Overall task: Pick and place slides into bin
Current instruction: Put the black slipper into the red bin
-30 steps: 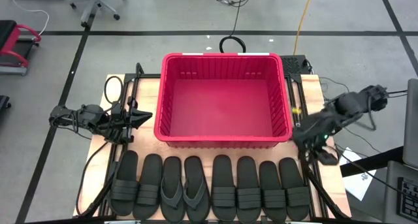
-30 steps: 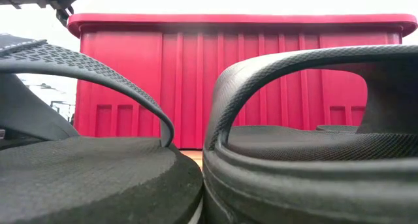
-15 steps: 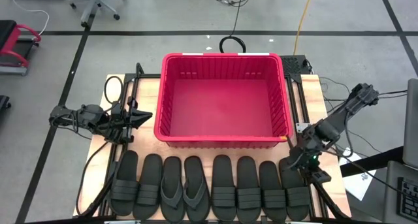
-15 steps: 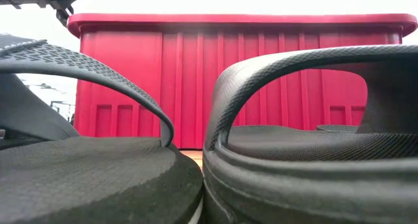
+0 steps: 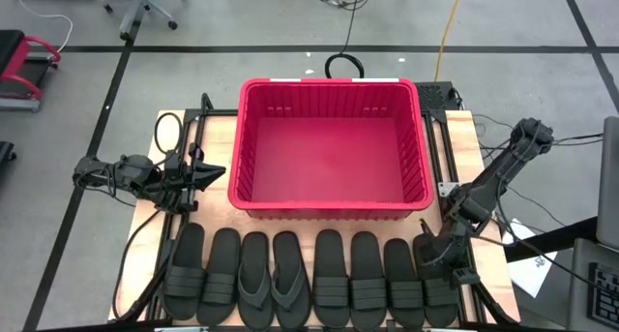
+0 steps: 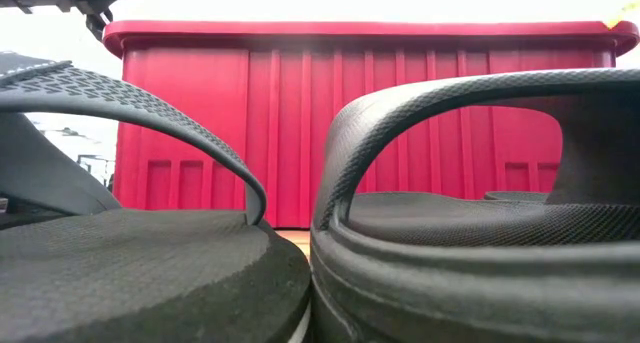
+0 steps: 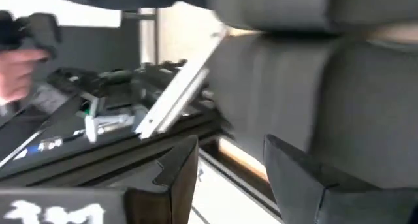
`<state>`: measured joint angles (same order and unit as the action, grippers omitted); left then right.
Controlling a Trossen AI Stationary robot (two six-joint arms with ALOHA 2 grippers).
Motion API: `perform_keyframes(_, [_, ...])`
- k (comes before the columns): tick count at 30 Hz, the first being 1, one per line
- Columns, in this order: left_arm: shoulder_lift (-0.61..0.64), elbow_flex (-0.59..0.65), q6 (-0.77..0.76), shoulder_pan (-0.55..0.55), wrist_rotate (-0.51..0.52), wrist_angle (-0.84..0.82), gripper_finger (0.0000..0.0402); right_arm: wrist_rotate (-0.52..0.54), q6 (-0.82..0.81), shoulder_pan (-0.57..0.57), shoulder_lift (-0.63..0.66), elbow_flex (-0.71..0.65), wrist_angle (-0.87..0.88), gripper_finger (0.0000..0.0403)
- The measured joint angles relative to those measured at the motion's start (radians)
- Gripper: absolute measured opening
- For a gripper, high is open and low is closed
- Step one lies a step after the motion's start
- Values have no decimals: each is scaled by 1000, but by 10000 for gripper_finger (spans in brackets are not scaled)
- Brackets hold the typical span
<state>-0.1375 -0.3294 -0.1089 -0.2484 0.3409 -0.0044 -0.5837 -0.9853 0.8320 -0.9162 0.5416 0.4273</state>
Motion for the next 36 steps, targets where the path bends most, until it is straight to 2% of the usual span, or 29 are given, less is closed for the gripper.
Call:
perform_keyframes(6, [0, 0, 0, 0, 0, 0, 26, 144, 3, 1, 13, -12, 11, 167])
perform_keyframes(14, [0, 0, 0, 0, 0, 0, 26, 170, 26, 18, -19, -57, -27, 167])
perform_keyframes(19, [0, 0, 0, 0, 0, 0, 26, 162, -43, 56, -33, -137, -162, 167])
perform_keyframes(29, [0, 0, 0, 0, 0, 0, 26, 136, -276, 125, -32, -319, -600, 164])
perform_keyframes(33, [0, 0, 0, 0, 0, 0, 26, 136, -313, 126, -33, -344, -695, 127])
perform_keyframes(36, [0, 0, 0, 0, 0, 0, 26, 137, -295, 126, -33, -345, -699, 61])
